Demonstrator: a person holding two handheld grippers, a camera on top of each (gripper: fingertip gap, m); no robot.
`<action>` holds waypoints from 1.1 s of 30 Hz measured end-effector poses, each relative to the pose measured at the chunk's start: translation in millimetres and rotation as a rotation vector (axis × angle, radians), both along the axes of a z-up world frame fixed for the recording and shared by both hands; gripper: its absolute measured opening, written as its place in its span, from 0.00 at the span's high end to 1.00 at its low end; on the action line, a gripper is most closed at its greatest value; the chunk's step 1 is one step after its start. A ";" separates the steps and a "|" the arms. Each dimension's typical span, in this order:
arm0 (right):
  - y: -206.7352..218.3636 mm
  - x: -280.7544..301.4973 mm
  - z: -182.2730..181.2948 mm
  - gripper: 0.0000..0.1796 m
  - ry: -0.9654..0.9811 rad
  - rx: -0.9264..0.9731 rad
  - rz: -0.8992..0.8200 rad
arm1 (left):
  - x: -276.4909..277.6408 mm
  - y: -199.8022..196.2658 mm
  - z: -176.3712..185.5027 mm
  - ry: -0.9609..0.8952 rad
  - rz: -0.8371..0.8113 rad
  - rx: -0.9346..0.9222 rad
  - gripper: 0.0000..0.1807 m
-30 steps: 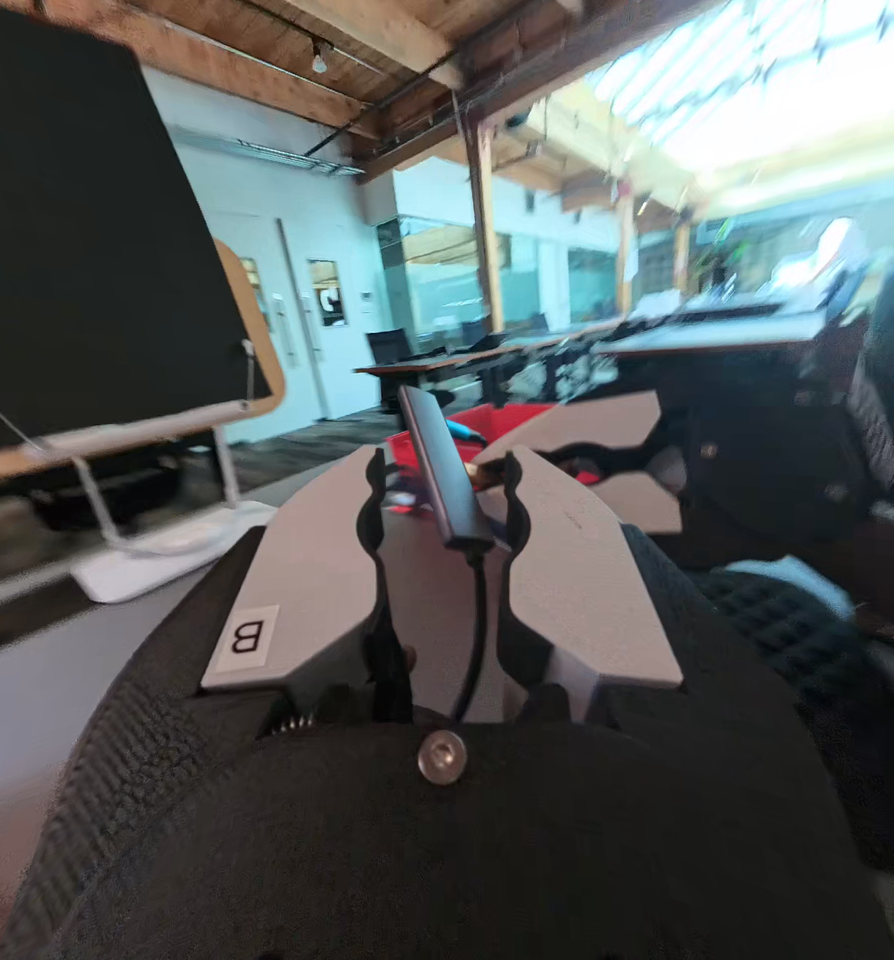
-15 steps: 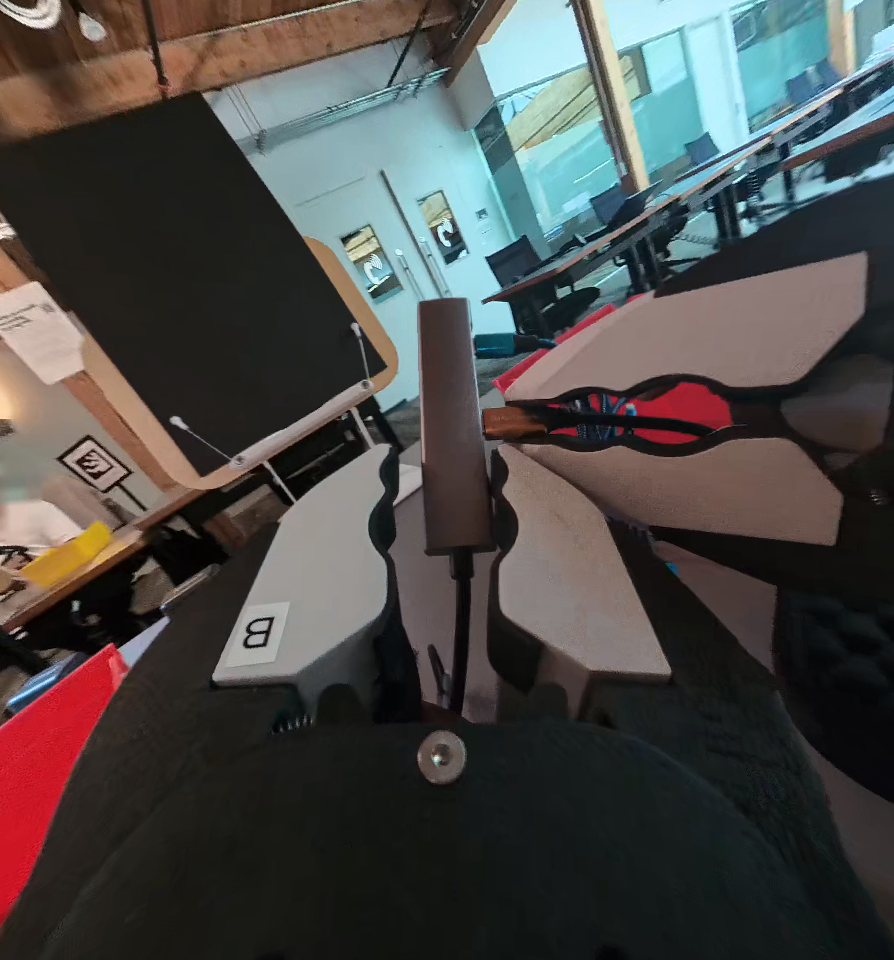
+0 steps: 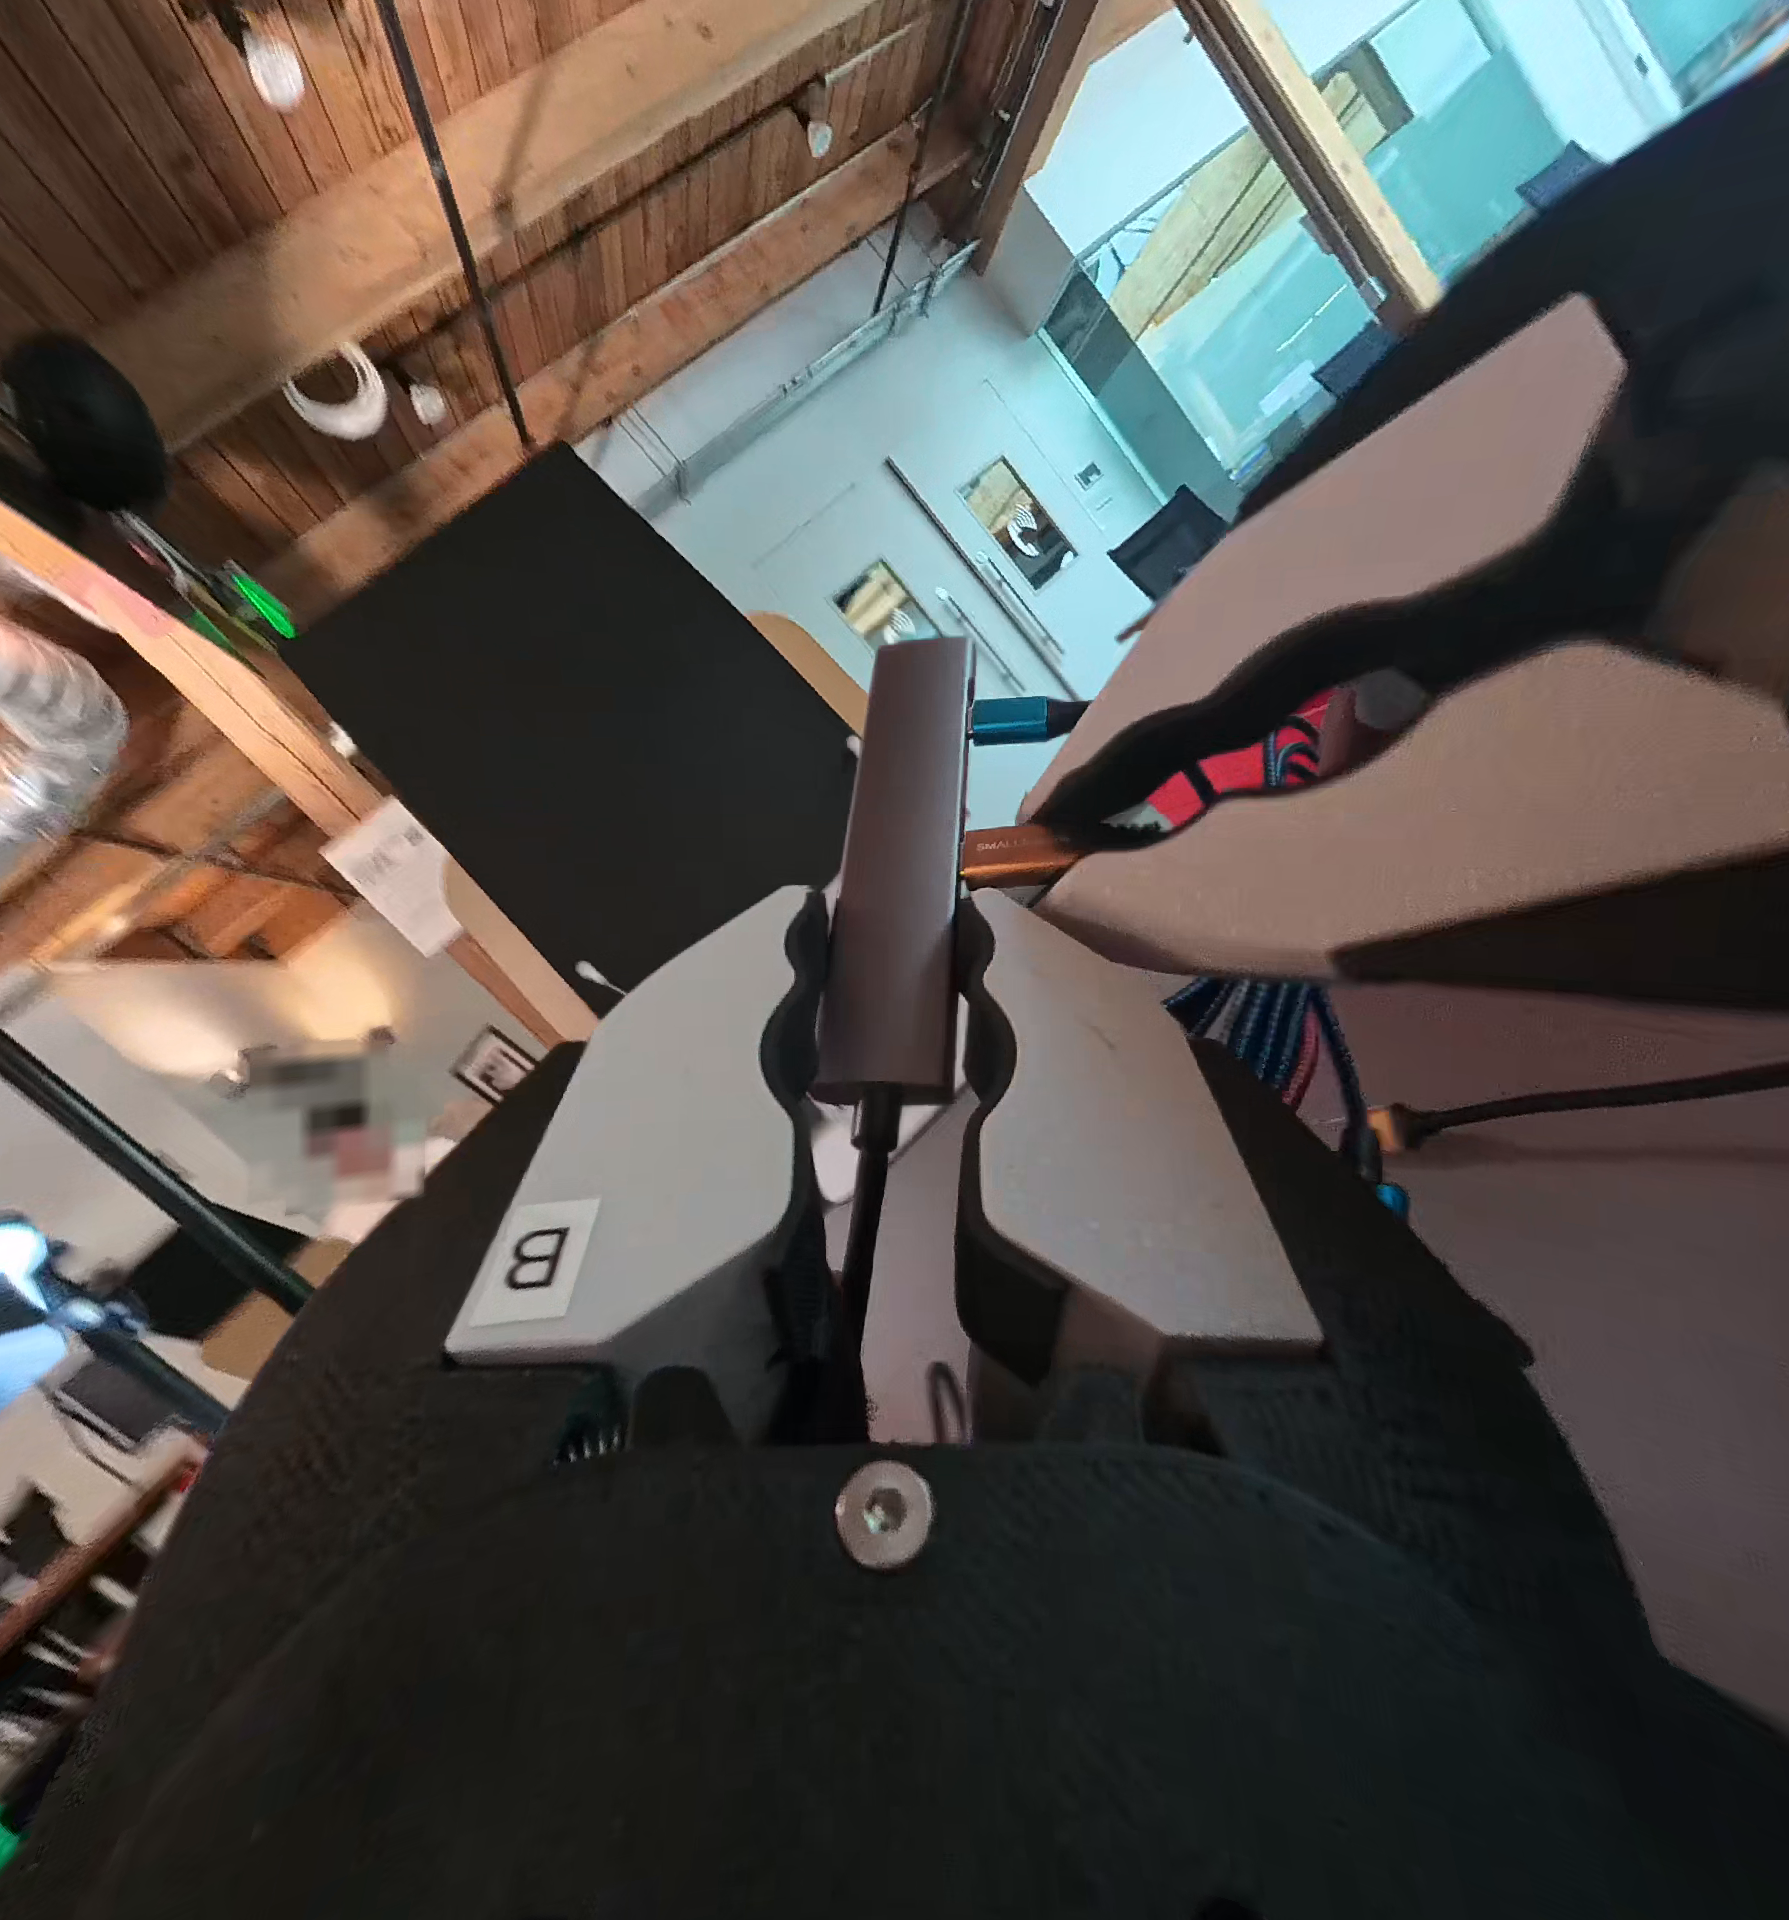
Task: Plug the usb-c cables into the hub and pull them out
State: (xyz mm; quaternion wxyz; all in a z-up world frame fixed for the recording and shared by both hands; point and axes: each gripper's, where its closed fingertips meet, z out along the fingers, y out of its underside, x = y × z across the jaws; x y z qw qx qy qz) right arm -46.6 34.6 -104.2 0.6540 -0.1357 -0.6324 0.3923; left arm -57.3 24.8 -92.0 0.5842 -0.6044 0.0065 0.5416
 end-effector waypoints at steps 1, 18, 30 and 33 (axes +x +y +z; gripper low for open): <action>-0.4 -0.8 -3.0 0.94 -0.057 -0.066 0.043 | 0.4 0.1 -0.7 0.076 0.012 -0.032 0.87; 1.1 -10.4 -15.5 0.93 -0.063 -0.100 -0.026 | -0.7 0.4 -5.9 0.158 0.055 -0.055 0.87; 3.7 -16.3 -26.7 0.94 -0.084 -0.023 -0.074 | -17.0 2.9 -22.4 -0.091 0.012 -0.041 0.87; 3.8 -17.0 -28.1 0.94 -0.083 -0.014 -0.089 | -18.9 2.8 -24.2 -0.121 0.007 -0.038 0.87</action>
